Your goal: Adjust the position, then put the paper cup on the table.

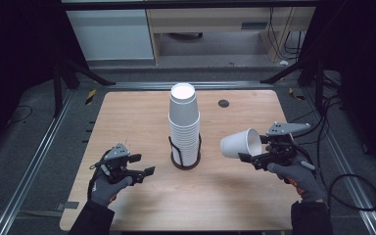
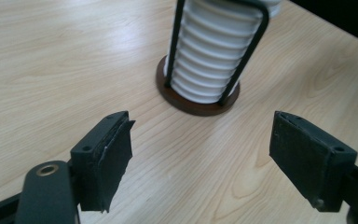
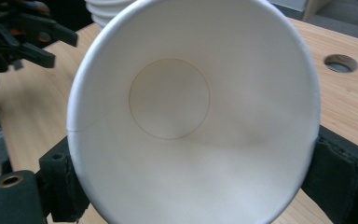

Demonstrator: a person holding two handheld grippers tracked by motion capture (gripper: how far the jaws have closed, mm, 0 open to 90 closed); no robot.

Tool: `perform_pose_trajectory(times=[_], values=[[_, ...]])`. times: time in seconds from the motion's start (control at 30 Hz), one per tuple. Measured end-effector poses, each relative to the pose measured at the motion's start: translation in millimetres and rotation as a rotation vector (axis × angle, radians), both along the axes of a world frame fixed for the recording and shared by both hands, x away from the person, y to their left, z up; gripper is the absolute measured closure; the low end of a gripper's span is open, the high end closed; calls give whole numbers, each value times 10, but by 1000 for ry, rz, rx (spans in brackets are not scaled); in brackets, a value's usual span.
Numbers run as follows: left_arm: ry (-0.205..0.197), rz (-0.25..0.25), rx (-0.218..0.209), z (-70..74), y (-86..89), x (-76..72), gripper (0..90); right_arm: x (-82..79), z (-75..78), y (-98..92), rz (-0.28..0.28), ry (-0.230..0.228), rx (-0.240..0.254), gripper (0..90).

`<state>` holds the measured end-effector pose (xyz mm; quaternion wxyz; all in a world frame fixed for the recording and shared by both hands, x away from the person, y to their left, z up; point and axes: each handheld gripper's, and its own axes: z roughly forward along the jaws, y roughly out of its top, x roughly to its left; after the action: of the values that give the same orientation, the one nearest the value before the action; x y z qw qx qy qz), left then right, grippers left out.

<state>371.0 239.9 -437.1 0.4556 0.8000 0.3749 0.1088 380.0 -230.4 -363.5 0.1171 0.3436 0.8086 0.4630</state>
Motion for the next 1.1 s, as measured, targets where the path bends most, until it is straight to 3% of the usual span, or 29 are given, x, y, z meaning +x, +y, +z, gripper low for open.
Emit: perform_pose_trajectory(times=[0.3, 0.73, 1.1], values=[[35, 26, 23, -72, 44, 25, 198, 82, -17, -91, -68, 21, -55, 102], [63, 71, 49, -140, 124, 66, 197, 266, -56, -232, -213, 68, -154, 101], [89, 91, 78, -202, 167, 101, 192, 394, 41, -261, -245, 65, -195, 101]])
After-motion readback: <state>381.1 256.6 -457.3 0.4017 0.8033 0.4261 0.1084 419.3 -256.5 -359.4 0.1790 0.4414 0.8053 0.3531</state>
